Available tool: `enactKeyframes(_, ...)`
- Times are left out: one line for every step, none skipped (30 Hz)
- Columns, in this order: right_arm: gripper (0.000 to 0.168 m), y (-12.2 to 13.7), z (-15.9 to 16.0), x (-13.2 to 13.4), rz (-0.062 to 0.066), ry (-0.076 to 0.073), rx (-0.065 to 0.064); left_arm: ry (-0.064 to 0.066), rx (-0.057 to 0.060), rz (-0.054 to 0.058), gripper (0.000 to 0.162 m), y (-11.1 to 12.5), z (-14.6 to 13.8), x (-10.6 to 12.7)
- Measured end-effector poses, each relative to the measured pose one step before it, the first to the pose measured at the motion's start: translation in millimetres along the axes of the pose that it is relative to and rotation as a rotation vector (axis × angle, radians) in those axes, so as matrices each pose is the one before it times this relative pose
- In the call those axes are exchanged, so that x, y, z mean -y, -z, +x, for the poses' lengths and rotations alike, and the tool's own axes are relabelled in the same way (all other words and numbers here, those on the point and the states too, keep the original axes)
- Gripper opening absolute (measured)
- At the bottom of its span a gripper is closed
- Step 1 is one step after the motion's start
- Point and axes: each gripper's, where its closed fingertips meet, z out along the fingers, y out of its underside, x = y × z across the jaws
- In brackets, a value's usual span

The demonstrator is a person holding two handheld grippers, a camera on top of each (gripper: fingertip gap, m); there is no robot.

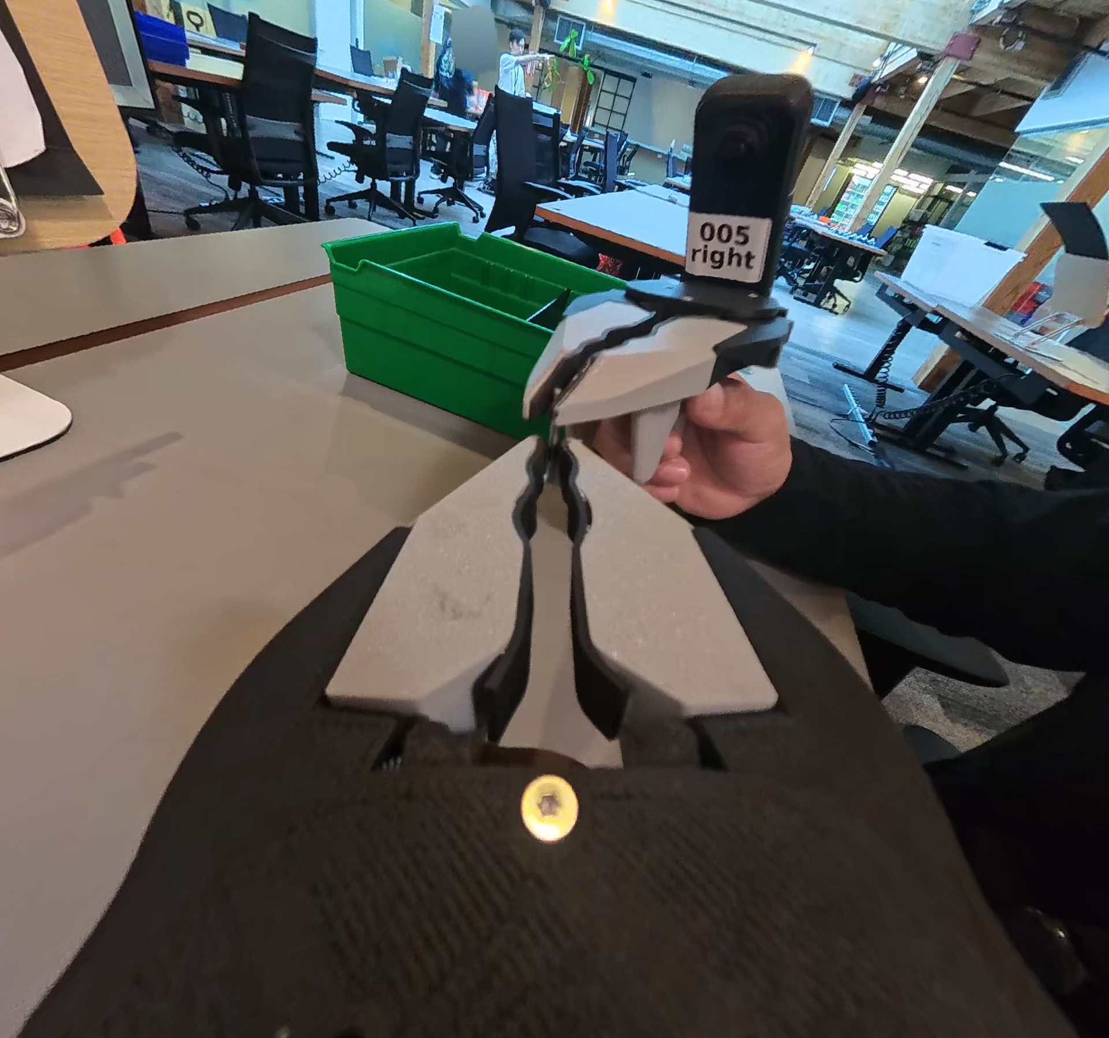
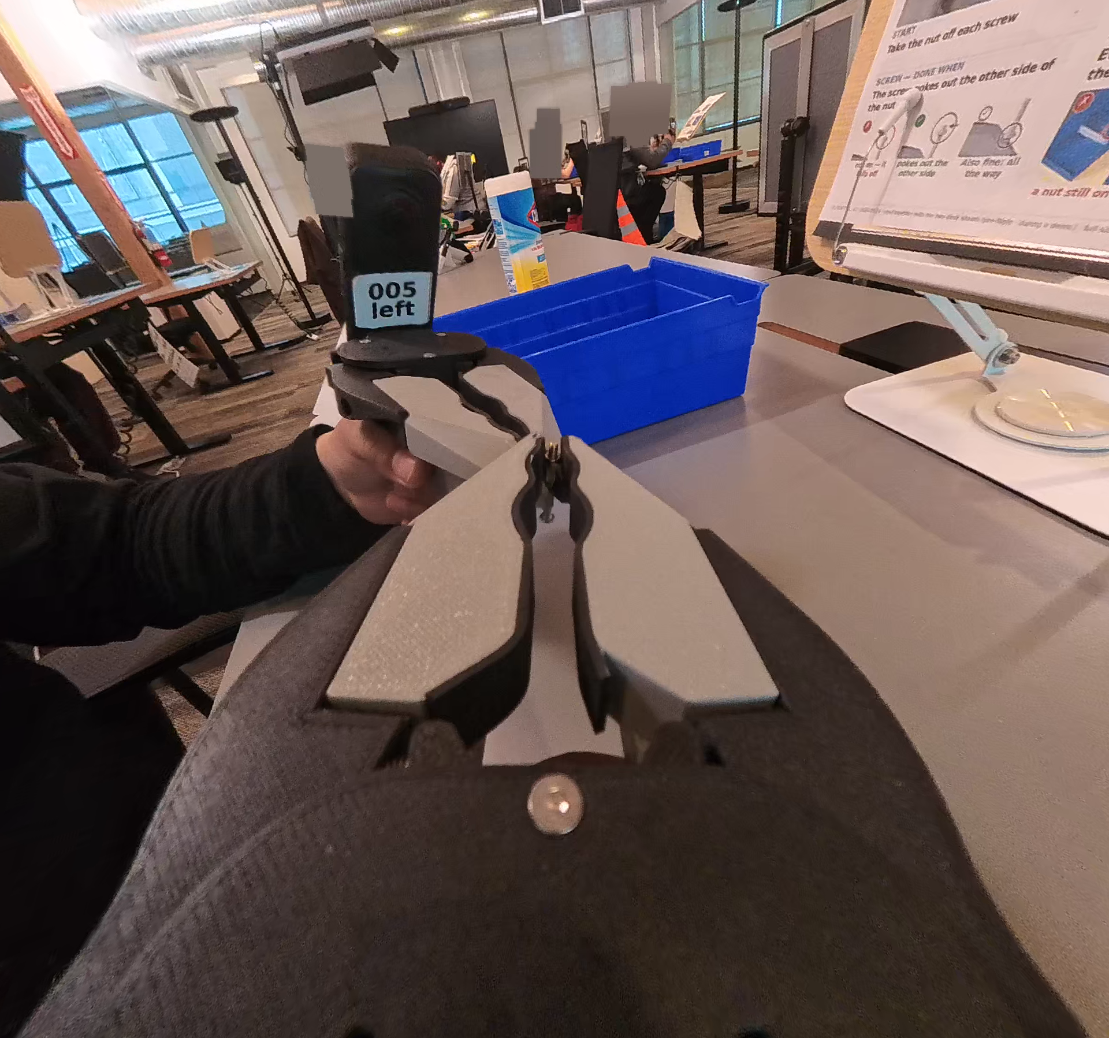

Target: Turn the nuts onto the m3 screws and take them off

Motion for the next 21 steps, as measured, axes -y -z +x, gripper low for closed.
enactKeyframes(0.002, 0.65, 0.03, 1.58, 0.0085, -0.0017, -0.0007, -0.0045, 0.004, -0.0108, 0.005, -0.88, -0.42, -2.02)
enactKeyframes(0.002, 0.94, 0.54, 1.81, 0.0095, -0.003, -0.0018, -0.0051, 0.0021, -0.0105, 0.005, -1.05, 0.05, -2.01)
enactKeyframes(0.002, 0.96, 0.22, 1.24, 0.005, -0.0037, 0.0016, -0.0063, -0.0002, -0.005, 0.003, -1.0, 0.48, -1.3)
enactKeyframes(0.002, 0.62, 0.0, 0.27, -0.0002, -0.005, 0.0041, -0.0079, -0.0028, -0.0003, 0.003, -0.76, 0.95, -0.54)
enactKeyframes(0.002, 0.36, 0.1, -0.03, -0.0003, -0.003, 0.0018, -0.0076, 0.0005, -0.0014, 0.002, -0.44, 0.58, -0.2)
enactKeyframes(0.002, 0.09, 0.05, -0.18, 0.0001, -0.0002, 0.0001, -0.0069, 0.003, -0.0039, 0.002, -0.22, -0.01, -0.38)
enactKeyframes(0.002, -0.28, 0.09, -0.36, -0.0022, 0.002, -0.0015, -0.005, 0.0005, -0.0037, 0.002, -0.02, 0.09, -0.4)
enactKeyframes(0.002, -0.33, -0.01, -0.51, -0.0024, 0.0028, -0.0012, -0.002, -0.0004, -0.0021, 0.002, 0.17, 0.0, -0.32)
enactKeyframes(0.002, -0.39, -0.21, -0.1, -0.0002, 0.0017, -0.0001, -0.0004, -0.0011, -0.0007, 0.002, 0.12, 0.0, -0.08)
enactKeyframes(0.002, -0.04, -0.3, -0.08, 0.0006, 0.0016, 0.0009, 0.0013, -0.0036, -0.0009, 0.002, 0.11, 0.35, -0.18)
enactKeyframes(0.002, 0.01, 0.06, -0.22, -0.0015, 0.0013, 0.0, 0.0024, -0.0015, -0.0007, 0.002, -0.03, 0.08, -0.13)
enactKeyframes(0.002, 0.07, 0.34, -0.14, -0.0006, -0.0002, -0.0008, 0.0011, 0.0015, 0.0009, 0.002, -0.02, -0.36, 0.06)
enactKeyframes(0.002, 0.31, 0.36, 0.31, 0.0018, -0.0013, -0.0014, 0.0003, -0.0015, 0.001, 0.002, 0.14, 0.2, 0.22)
enactKeyframes(0.002, 0.15, 0.09, 0.08, 0.0009, -0.0011, 0.001, 0.0026, -0.0055, 0.0003, 0.002, 0.05, 0.76, 0.18)
enactKeyframes(0.002, 0.01, -0.21, -0.02, -0.0008, -0.0021, 0.0033, 0.0064, -0.006, -0.0001, 0.002, 0.08, 0.73, -0.1)
enactKeyframes(0.002, 0.0, -0.11, -0.15, -0.0015, -0.0016, 0.002, 0.0101, -0.0055, 0.0005, 0.002, -0.08, 0.39, -0.09)
enactKeyframes(0.002, -0.2, -0.04, -0.23, -0.0003, -0.0003, 0.0006, 0.0118, -0.0055, 0.0018, 0.002, -0.02, 0.25, 0.06)
enactKeyframes(0.002, -0.16, -0.15, -0.03, 0.0004, -0.0013, 0.001, 0.0115, -0.0043, 0.0025, 0.002, -0.17, 0.06, 0.07)
enactKeyframes(0.002, -0.09, 0.16, -0.07, -0.0002, -0.0023, -0.0002, 0.0081, -0.0002, 0.0024, 0.002, 0.0, -0.46, 0.08)
enactKeyframes(0.002, 0.13, 0.53, -0.02, 0.0003, -0.0006, -0.0029, 0.0031, 0.0034, 0.0022, 0.003, 0.02, -0.88, 0.14)
enactKeyframes(0.002, 0.27, 0.64, 0.15, 0.0006, -0.001, -0.0029, 0.0004, 0.0037, 0.0012, 0.003, 0.29, -0.68, 0.19)
